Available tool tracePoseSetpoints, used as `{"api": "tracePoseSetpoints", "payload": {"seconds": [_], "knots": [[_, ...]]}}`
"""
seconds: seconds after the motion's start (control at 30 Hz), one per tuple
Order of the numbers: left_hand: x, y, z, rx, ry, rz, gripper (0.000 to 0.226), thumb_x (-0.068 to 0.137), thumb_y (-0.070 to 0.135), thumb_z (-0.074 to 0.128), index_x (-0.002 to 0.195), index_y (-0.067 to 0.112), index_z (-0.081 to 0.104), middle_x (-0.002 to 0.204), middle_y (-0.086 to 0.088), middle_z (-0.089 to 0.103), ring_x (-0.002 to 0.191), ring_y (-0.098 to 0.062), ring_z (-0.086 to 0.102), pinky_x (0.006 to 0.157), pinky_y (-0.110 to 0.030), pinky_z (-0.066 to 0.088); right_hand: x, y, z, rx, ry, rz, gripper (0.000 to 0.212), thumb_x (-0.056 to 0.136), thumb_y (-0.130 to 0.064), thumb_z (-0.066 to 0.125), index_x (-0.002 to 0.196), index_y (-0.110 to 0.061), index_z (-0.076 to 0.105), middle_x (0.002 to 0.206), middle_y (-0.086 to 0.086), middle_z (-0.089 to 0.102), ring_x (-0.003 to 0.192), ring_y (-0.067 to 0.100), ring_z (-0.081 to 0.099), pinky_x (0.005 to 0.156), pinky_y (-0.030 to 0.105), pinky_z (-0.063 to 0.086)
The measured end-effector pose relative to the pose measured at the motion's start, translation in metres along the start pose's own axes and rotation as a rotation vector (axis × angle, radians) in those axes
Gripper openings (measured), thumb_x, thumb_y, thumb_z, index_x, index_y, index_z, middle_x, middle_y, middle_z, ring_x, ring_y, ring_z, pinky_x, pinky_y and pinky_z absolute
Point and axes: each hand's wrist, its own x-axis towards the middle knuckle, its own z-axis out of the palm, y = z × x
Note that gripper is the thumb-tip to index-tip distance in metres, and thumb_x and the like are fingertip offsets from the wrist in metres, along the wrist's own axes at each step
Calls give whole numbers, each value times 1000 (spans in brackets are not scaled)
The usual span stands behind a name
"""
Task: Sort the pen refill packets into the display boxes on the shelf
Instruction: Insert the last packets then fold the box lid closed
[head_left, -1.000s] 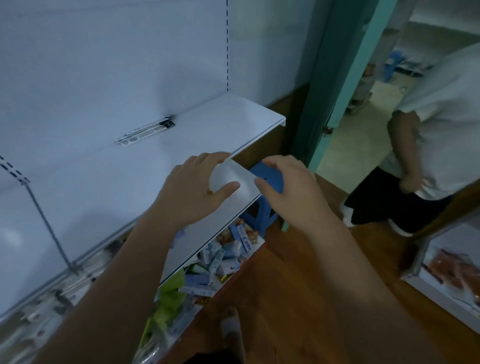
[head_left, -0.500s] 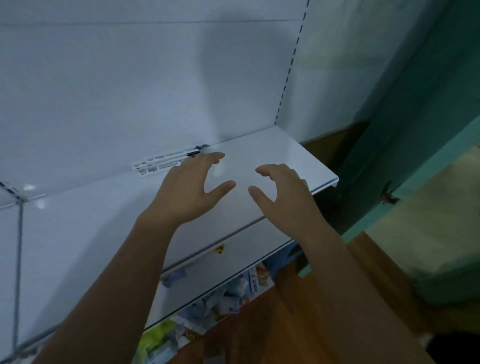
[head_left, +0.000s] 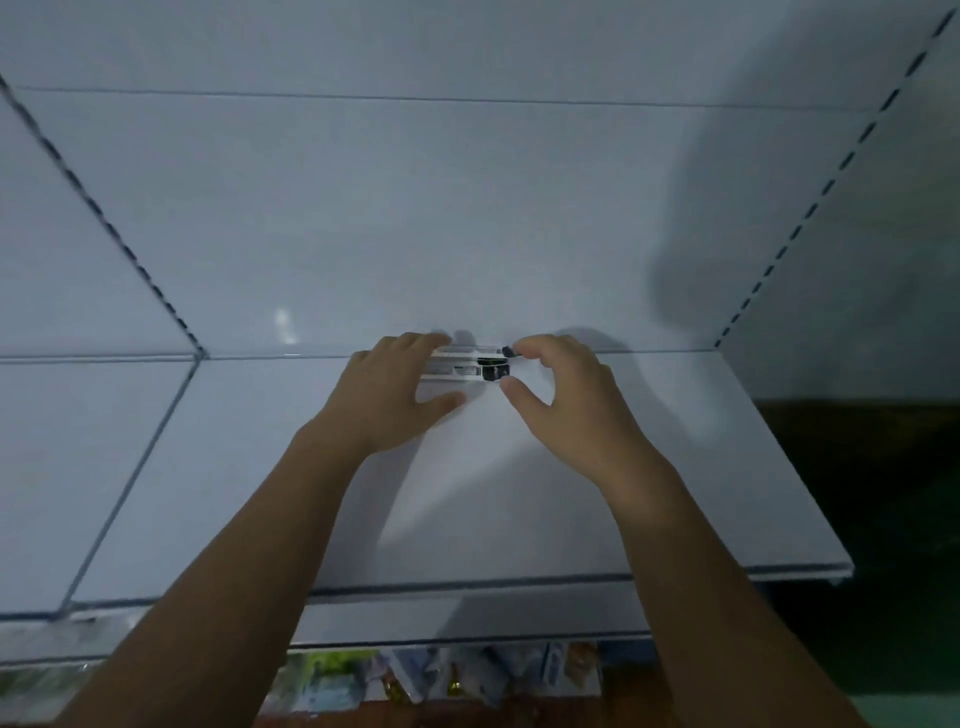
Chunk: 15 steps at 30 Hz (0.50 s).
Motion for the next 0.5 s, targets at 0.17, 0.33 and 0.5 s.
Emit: {"api": "tracePoseSetpoints", "payload": {"seconds": [0.17,0.33,0.5], "knots": [[16,13,13,74,-27,-64,67,84,65,61,142,34,47,136,9,59,127,-22,54,100,-44,47,26,15,-7,72,-42,-86,33,96,-37,70,126,-25,66,119,-8,64,116,13,58,101,38,48],[27,16,20,179,-2,-87,63,88,66,64,141,35,52,143,9,53,132,-21,48,103,-44,41,39,25,-14,102,-73,-109,30,97,-40,67,124,-27,67,118,-12,64,115,10,57,101,35,48],[30,10,25,179,-46,-87,56,90,73,55,128,31,55,133,8,56,120,-22,53,96,-43,43,44,34,-16,125,-79,-96,25,98,-39,67,120,-28,69,115,-14,65,114,8,57,101,35,49]]}}
